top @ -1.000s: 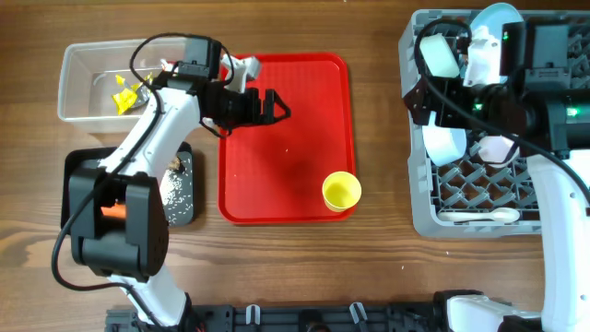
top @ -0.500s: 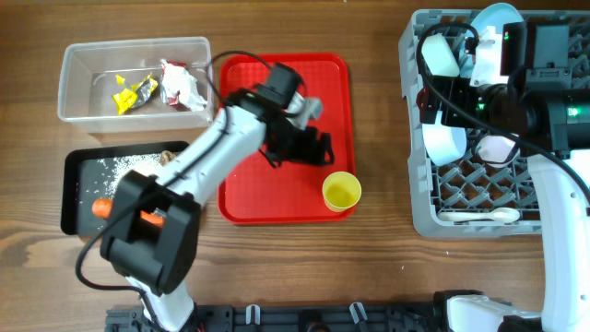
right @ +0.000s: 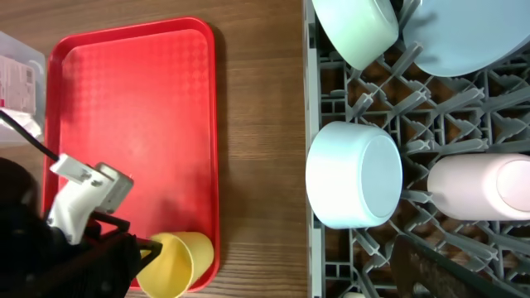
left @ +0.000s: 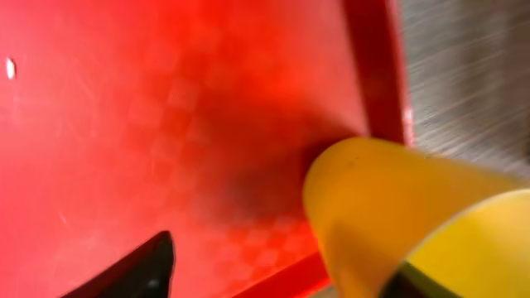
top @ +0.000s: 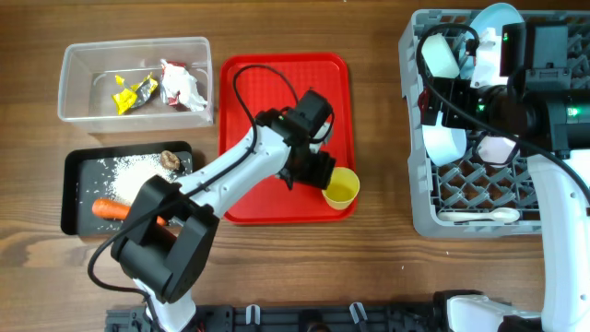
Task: Sort waste into correct bins and load items into the dishwasher rack
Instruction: 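Reach the left gripper to the yellow cup and grasp it, then lift the yellow cup and hand it to the right gripper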
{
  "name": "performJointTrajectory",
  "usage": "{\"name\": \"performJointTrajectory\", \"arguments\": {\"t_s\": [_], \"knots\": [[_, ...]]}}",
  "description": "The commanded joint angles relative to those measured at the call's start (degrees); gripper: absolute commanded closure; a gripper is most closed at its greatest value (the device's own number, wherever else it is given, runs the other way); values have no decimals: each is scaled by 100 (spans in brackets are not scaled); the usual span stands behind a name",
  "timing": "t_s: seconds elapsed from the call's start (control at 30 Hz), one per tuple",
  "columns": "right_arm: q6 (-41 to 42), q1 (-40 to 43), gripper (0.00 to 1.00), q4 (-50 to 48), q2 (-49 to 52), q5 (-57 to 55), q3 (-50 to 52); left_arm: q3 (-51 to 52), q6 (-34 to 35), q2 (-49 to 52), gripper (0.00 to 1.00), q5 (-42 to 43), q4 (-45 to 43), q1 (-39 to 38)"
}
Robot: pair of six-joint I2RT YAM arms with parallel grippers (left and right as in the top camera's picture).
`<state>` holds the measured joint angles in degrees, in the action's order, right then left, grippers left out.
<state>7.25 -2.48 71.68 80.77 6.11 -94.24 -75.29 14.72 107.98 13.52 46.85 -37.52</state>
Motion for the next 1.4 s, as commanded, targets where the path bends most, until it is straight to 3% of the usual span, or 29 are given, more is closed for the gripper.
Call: {"name": "performJointTrajectory", "arguments": {"t_s": [0.0, 0.17, 0.2, 0.37, 0.47, 0.7, 0.8, 0.93, 1.07, 1.37], "knots": [[37, -7, 0, -2, 55, -101, -24, 293, 120, -72, 46, -118, -155, -35], [37, -7, 1, -2, 55, -98, -24, 291, 118, -74, 94, -120, -162, -28], [39, -7, 1, -2, 55, -98, -24, 289, 118, -74, 96, -118, -162, -22], [42, -9, 0, -4, 57, -9, -13, 173, 140, -382, 96, 7, 199, 264], [17, -9, 1, -142, 79, 437, 81, 105, 46, -763, 96, 595, 341, 728], [-1064, -9, 0, -863, 496, 2946, 560, 105, -835, -1340, 96, 3501, 81, 2227], [-1397, -11, 0, -1484, 787, 4400, 835, 109, -1628, -1314, 96, 5396, 37, 2837], [-1443, -101, 0, -2566, 997, 5934, 1303, 107, -2129, -1311, 96, 6277, 31, 3036], [-1475, -330, 0, -3228, 1147, 6612, 1589, 107, -2378, -1311, 96, 6813, -116, 3034], [-1451, -1014, 0, -3709, 1204, 6752, 1626, 107, -2374, -1311, 96, 7154, -599, 3036]]}}
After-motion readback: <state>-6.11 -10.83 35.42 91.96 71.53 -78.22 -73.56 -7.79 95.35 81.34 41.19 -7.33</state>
